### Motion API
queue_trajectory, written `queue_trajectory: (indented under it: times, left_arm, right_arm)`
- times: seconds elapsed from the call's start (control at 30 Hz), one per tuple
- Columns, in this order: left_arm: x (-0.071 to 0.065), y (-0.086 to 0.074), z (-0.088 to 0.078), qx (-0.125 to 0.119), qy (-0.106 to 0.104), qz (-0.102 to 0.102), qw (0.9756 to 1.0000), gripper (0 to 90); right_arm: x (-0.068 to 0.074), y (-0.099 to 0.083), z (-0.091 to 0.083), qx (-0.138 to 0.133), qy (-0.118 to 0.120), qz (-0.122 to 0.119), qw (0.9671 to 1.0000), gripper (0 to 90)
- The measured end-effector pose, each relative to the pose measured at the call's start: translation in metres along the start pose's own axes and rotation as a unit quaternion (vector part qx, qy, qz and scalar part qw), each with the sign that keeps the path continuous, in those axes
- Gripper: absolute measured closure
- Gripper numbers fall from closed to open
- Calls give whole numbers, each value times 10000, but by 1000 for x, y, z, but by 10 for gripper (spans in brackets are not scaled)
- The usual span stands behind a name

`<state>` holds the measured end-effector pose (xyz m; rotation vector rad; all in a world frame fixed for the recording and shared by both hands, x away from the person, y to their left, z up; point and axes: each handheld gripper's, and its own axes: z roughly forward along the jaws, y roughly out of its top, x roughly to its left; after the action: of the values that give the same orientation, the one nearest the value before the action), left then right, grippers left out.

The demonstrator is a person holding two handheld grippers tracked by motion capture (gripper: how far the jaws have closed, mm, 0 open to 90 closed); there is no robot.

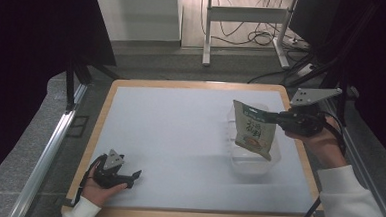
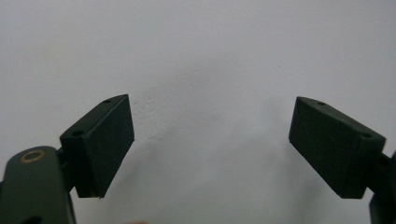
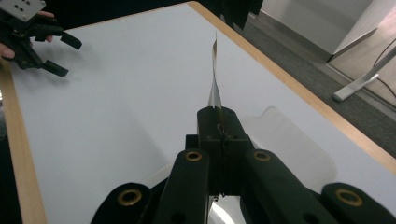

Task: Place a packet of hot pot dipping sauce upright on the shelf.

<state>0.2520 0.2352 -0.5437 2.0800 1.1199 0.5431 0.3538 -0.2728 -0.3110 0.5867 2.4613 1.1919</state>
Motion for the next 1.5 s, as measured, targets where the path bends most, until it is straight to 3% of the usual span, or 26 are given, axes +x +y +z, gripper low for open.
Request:
queue_trajectory:
  times: [0.27,0.63,1.07,1.3,1.43,1.5]
  left_arm:
    - [0,0,0,13,1,5,10000,141]
    - [-1,0,1,21,22,3,10000,141]
    - [0,0,0,13,30,4,10000,140]
    - [0,0,0,13,24,8,10000,140]
    - [0,0,0,12,23,13,10000,141]
    - [0,0,0,8,27,10,10000,141]
  right_arm:
    - [3,4,-6,-65,120,-131,9998,896]
    - [-2,-8,3,33,265,-126,9996,896]
    - [-7,-38,31,314,409,172,9985,894]
    - [-10,-47,34,445,217,365,9981,873]
    - [-11,-50,31,401,88,476,9980,804]
    - [-10,-50,29,366,-46,516,9980,720]
